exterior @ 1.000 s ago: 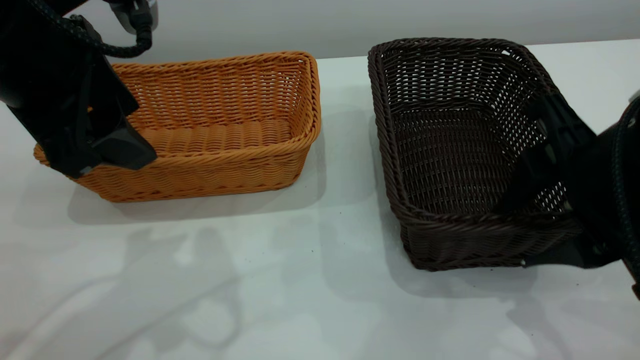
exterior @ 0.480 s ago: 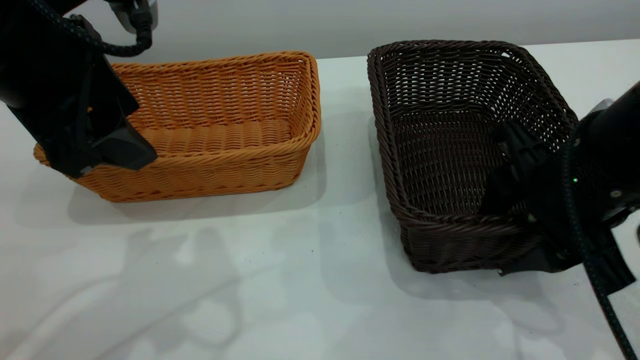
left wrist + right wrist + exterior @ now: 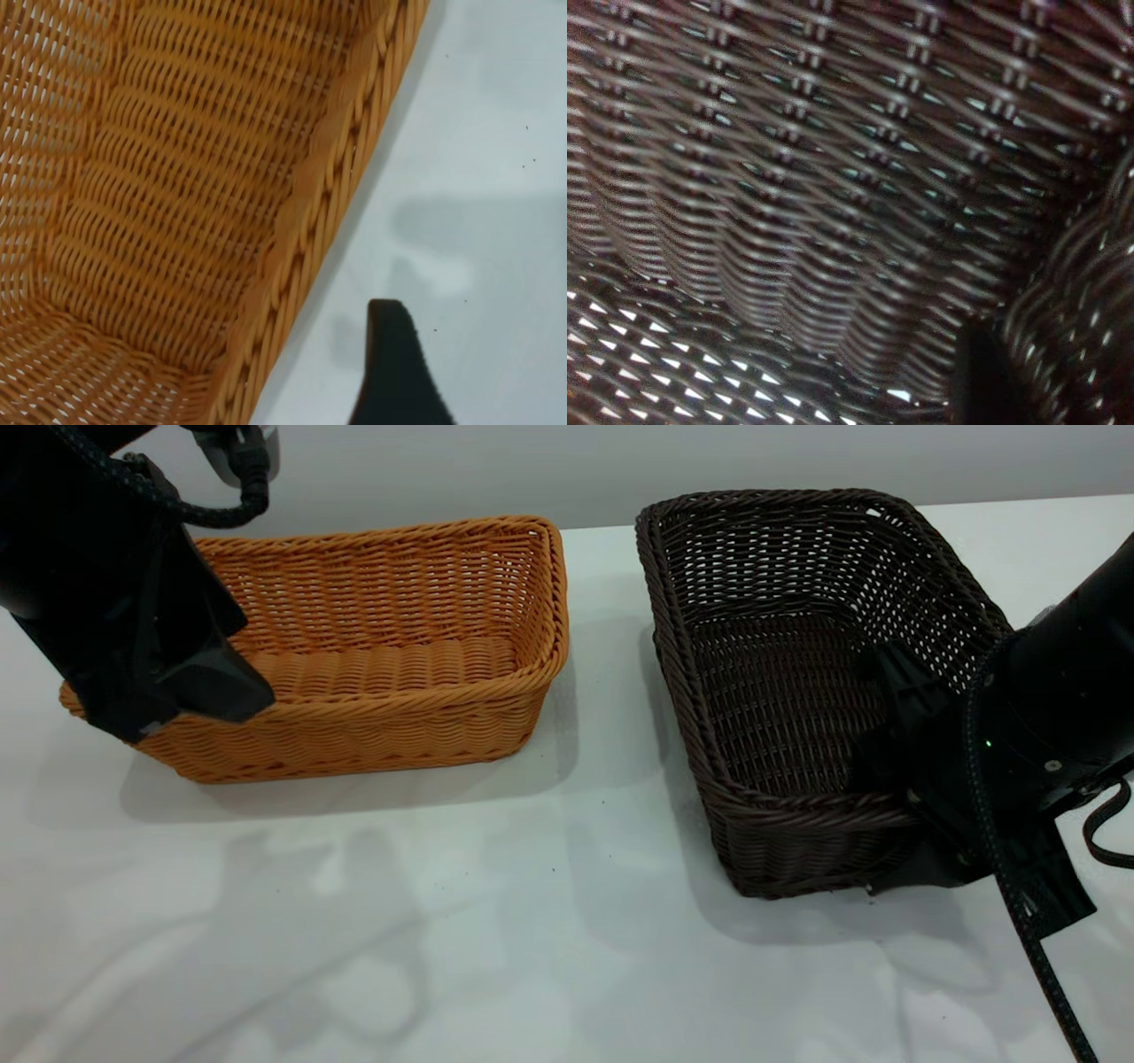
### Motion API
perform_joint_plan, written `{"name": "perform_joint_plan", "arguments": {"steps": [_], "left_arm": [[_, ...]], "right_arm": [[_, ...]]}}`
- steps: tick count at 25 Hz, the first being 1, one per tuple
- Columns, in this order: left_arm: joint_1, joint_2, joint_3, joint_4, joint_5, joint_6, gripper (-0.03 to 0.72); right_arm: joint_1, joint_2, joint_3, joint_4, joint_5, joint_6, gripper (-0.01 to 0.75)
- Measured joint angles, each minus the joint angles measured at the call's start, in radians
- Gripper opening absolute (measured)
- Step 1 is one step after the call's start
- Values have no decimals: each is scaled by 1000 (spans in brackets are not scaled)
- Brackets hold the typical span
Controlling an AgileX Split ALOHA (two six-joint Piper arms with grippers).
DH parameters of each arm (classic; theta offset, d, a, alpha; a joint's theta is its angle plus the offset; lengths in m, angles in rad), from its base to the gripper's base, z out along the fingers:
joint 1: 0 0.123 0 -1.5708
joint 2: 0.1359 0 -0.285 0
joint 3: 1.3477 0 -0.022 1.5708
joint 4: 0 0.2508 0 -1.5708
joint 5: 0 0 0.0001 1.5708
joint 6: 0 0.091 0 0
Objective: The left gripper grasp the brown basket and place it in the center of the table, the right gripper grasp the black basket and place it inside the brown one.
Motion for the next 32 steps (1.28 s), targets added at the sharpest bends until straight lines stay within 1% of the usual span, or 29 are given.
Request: {"name": "perform_joint_plan", "arguments": {"steps": [4,8,12,21,26,30,32], "left_arm": [[0,0,0,0,0,0,330],[0,0,0,0,0,-1,299],[0,0,0,0,-1,-17,292],[0,0,0,0,-5,-31,292],[0,0,0,0,-5,-31,292],[0,0,0,0,-5,-31,292],[0,0,0,0,-5,-31,292]], "right_arm": [[0,-5,0,0,9,-5,303],[0,-6,2,-12,40,-5,303],[0,-24,2,-59,38,-5,303],[-4,-136,2,-56,-34,47,298],[-5,-188,2,-79,-31,37,297],[-48,-228,2,-95,-28,40,297],[-78,-251,2,-129,-5,44,297]]}}
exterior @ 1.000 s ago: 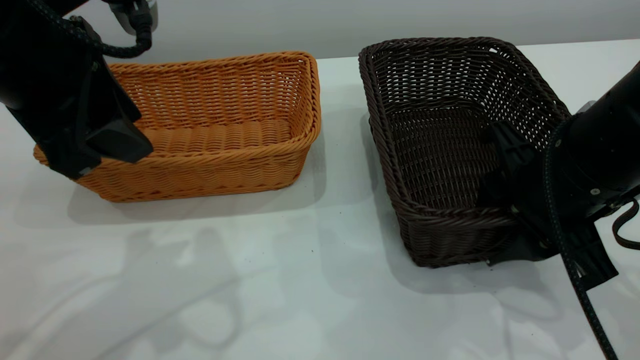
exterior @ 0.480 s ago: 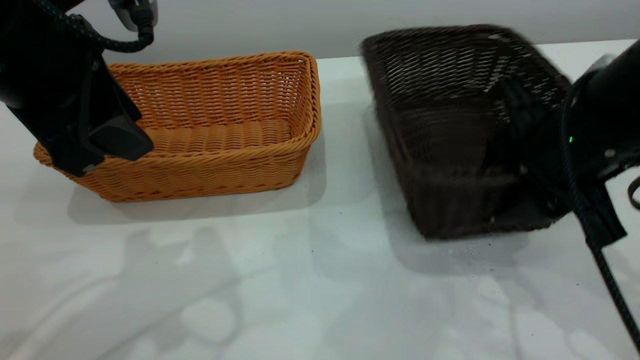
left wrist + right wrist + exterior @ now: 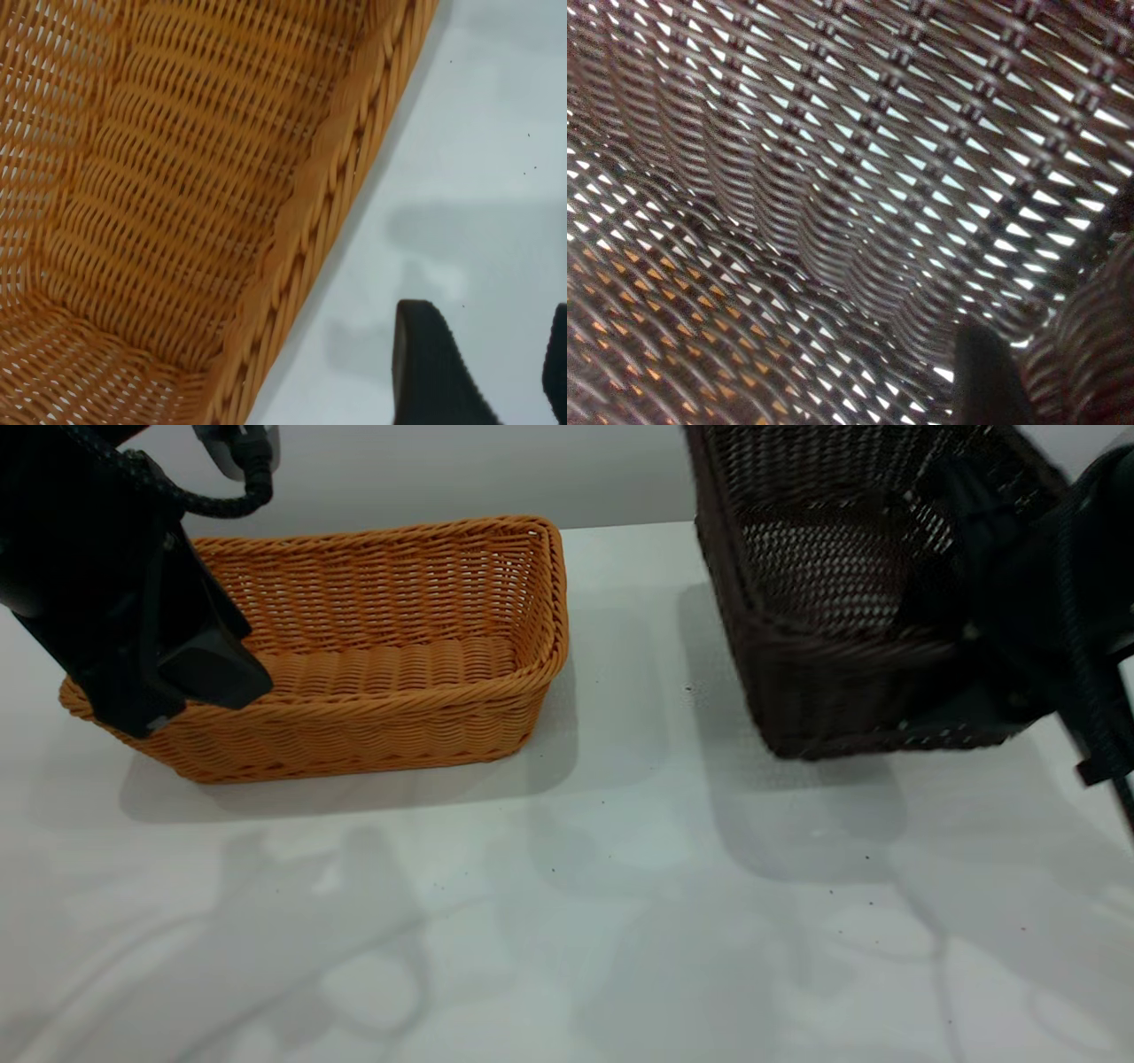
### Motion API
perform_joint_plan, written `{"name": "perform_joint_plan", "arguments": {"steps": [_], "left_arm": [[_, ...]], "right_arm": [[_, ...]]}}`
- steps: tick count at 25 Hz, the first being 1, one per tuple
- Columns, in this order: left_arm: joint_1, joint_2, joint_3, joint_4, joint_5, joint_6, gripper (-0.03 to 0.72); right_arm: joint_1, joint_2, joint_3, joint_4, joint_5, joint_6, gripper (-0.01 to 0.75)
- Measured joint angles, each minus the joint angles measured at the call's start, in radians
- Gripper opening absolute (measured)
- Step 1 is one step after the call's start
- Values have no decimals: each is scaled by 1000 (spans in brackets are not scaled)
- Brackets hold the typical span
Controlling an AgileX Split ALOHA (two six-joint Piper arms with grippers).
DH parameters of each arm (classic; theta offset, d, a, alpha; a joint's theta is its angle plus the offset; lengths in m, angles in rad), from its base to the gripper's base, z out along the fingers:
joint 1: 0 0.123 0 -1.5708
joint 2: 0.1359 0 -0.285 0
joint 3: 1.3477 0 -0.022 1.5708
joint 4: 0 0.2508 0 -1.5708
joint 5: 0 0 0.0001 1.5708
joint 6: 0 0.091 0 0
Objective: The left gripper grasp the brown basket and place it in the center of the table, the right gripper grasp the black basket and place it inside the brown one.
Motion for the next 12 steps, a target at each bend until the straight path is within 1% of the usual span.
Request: {"name": "perform_joint_plan", "arguments": {"steps": [6,8,12], "left_arm": [[0,0,0,0,0,0,292],[0,0,1,0,-1,0,292],[0,18,1,0,-3,0,292]], "right_arm": [[-77,-36,-1,-141,66,-3,297],[-103,-36,-1,-204,105,2,297],[-137,-36,-1,-295,125,0,297]]}}
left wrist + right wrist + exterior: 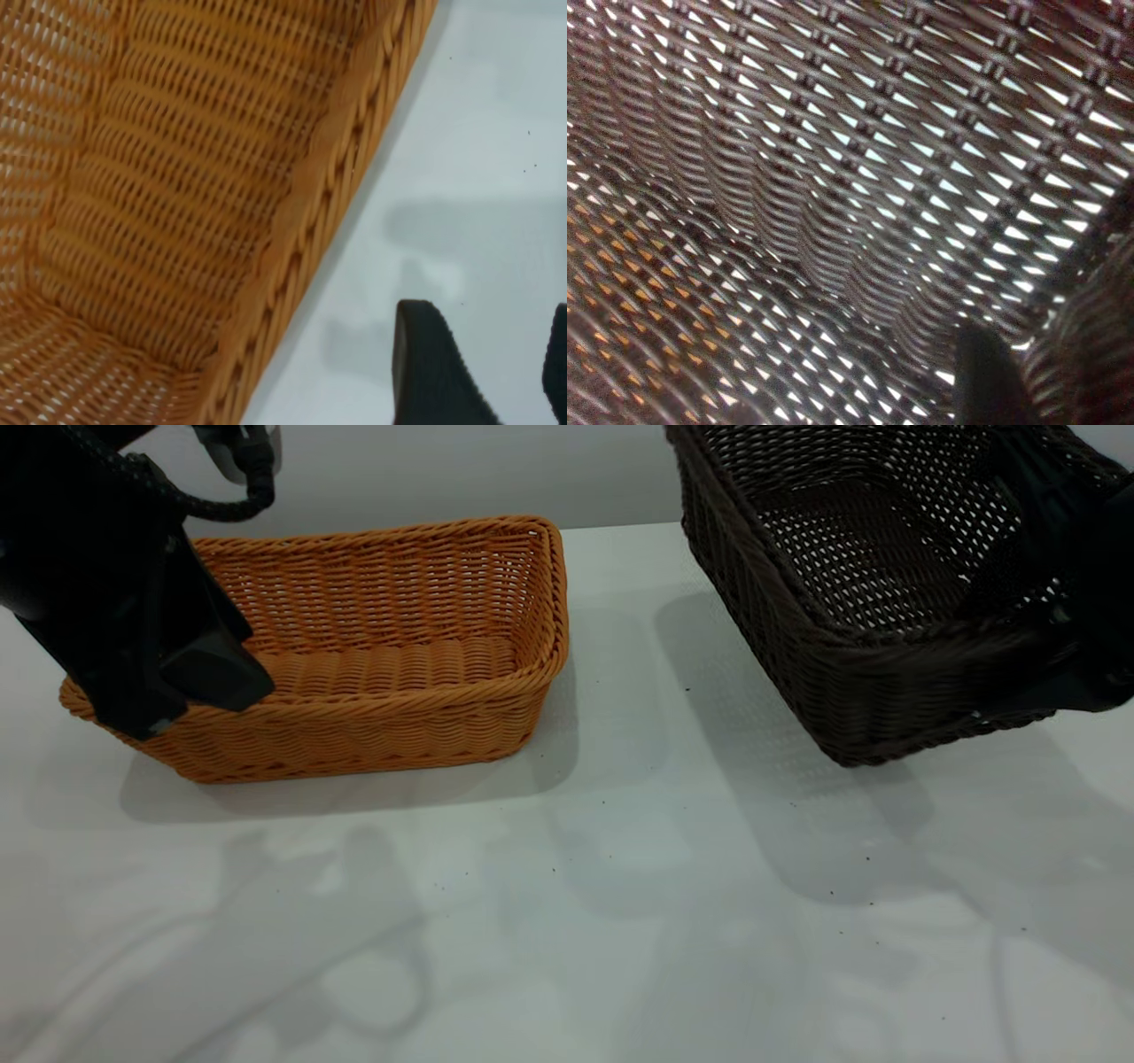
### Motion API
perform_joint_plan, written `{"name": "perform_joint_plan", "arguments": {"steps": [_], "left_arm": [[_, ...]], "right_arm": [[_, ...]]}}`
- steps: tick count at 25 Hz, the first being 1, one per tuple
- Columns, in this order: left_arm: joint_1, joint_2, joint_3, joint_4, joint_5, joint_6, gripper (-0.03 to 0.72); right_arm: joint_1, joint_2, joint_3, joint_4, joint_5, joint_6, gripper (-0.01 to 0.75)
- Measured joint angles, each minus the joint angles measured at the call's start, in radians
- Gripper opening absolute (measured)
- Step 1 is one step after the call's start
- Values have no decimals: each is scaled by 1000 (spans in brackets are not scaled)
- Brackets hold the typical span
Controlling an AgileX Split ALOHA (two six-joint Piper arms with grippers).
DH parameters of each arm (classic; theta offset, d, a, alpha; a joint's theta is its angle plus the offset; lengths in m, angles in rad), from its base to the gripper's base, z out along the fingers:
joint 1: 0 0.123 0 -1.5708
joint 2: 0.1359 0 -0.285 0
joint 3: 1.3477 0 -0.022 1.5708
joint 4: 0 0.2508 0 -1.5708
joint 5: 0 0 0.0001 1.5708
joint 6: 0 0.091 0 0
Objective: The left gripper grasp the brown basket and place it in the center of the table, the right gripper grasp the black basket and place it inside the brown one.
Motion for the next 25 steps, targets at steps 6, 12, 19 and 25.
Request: {"name": "perform_joint_plan", "arguments": {"steps": [6,12,19,25], "left_arm": [[0,48,1,10,2,0,292],[0,87,1,76,-57,0,292],[1,144,-3,238,-58,-61,292],[1,154,-21,391,-172,-110,292]], "right_arm": [[-84,1,-56,-79,64,-3,297],[-110,1,-206,-226,193,-5,297],[-110,2,-372,-416,320,-7,297],[-110,2,-397,-469,330,-16,297]]}}
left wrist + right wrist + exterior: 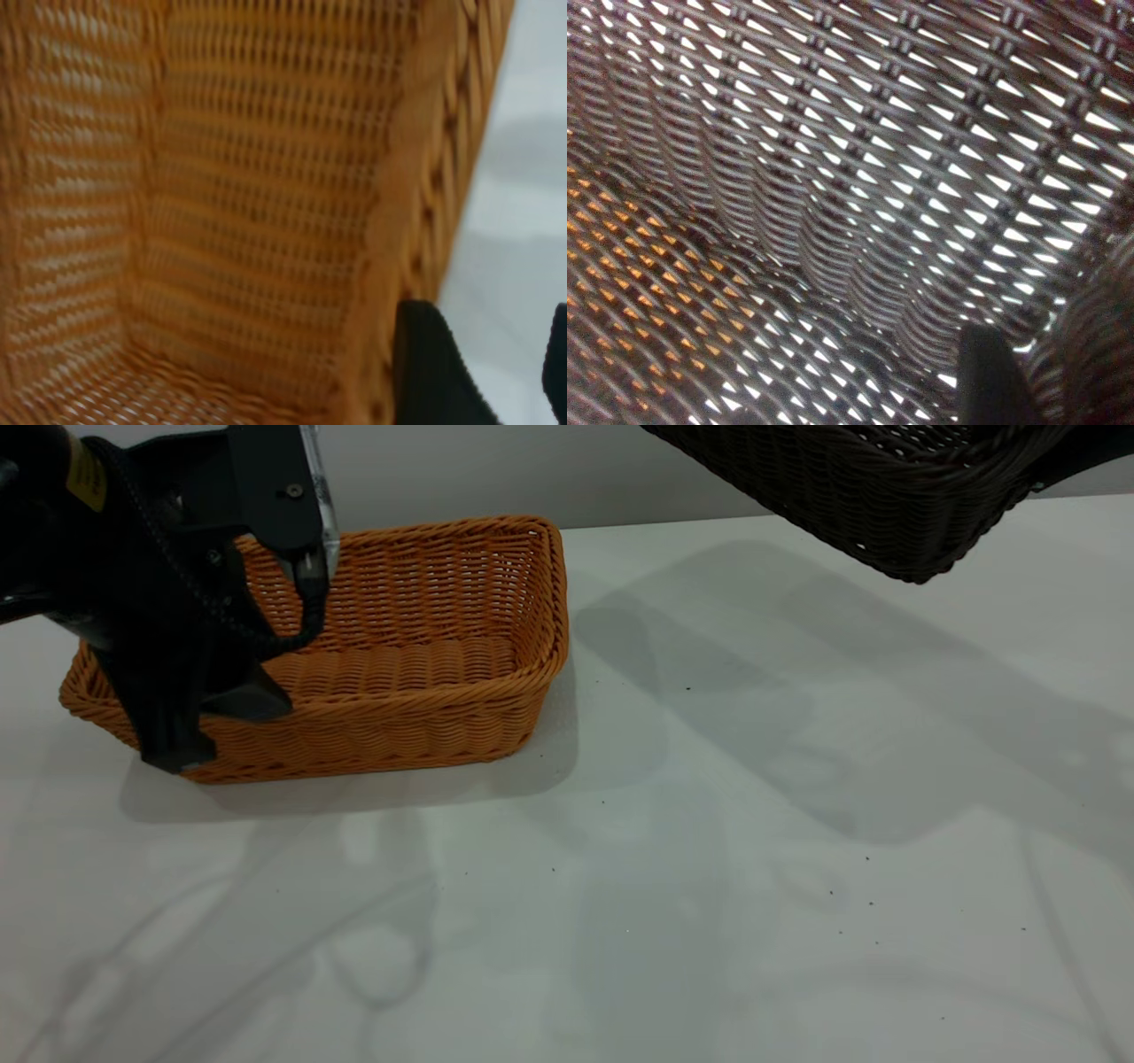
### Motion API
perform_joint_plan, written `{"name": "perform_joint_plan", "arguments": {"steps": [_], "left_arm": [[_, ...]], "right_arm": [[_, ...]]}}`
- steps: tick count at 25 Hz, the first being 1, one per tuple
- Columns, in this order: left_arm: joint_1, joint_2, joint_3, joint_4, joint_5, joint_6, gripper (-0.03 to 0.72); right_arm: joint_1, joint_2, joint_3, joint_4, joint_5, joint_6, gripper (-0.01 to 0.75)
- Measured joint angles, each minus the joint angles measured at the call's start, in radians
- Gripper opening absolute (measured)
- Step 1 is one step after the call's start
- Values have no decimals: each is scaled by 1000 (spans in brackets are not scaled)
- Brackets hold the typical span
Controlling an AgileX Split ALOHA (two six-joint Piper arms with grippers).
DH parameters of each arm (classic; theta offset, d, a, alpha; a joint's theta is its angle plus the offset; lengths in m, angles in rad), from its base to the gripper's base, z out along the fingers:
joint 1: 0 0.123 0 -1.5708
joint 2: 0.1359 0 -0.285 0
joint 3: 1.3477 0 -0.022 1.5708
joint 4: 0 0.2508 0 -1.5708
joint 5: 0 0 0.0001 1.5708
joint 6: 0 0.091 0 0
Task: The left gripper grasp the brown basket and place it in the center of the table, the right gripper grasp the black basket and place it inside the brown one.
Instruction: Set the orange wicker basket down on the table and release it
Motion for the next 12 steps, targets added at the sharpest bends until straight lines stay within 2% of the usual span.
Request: {"name": "perform_joint_plan", "arguments": {"steps": [3,6,9,12], "left_arm": [[0,10,0,14,-43,-21,292],[0,37,0,14,-24,-20,314],[0,75,0,14,-11,-22,374],[0,101,0,15,-49,-24,426]], "right_arm": [[0,0,0,2,-5,-23,297],[0,0,0,2,-3,-48,296],[0,0,0,3,-1,-59,296],[0,0,0,3,-1,-80,296]]}}
